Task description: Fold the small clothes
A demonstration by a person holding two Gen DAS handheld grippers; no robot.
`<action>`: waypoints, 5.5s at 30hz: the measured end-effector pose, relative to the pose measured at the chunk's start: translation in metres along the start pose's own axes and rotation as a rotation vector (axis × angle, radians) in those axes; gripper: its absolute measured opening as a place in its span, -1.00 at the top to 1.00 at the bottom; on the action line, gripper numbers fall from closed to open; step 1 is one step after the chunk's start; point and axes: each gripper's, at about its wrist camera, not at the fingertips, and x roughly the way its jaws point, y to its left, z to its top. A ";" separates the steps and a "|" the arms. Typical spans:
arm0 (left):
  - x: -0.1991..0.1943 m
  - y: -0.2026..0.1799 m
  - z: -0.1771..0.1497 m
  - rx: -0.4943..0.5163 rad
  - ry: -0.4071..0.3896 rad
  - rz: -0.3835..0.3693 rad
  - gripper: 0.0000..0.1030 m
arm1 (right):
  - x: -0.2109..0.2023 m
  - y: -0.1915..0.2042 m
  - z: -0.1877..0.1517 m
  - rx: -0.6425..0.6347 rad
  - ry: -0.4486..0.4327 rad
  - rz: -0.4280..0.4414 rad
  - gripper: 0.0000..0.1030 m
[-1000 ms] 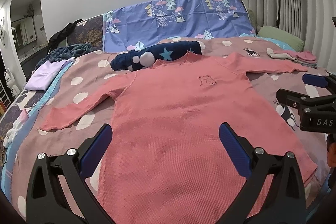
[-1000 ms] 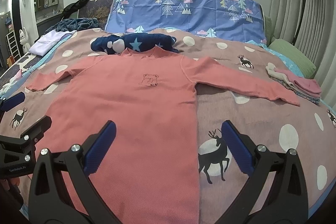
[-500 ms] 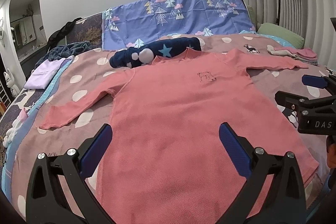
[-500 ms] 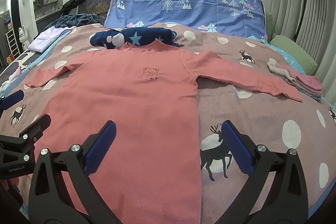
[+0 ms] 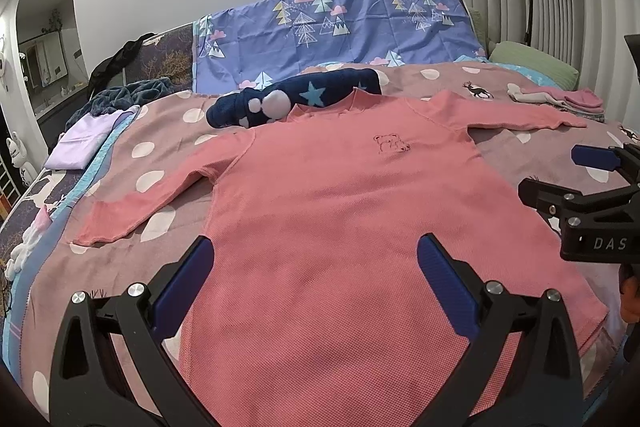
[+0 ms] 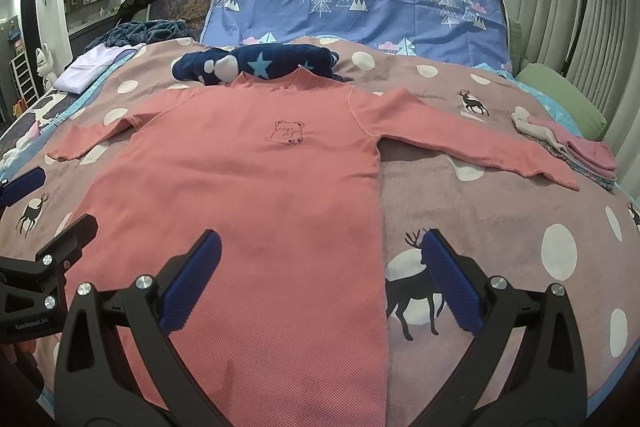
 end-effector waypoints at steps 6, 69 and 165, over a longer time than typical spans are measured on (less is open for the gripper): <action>0.000 0.000 0.000 0.002 -0.002 0.003 -0.97 | 0.000 0.000 0.000 -0.001 -0.001 0.000 -0.96; 0.008 0.009 -0.015 -0.048 0.012 -0.022 -0.97 | 0.012 -0.003 -0.007 0.002 0.033 -0.012 -0.96; 0.239 0.195 0.007 -0.364 0.245 0.061 -0.28 | 0.232 0.027 0.160 0.168 0.253 0.555 0.93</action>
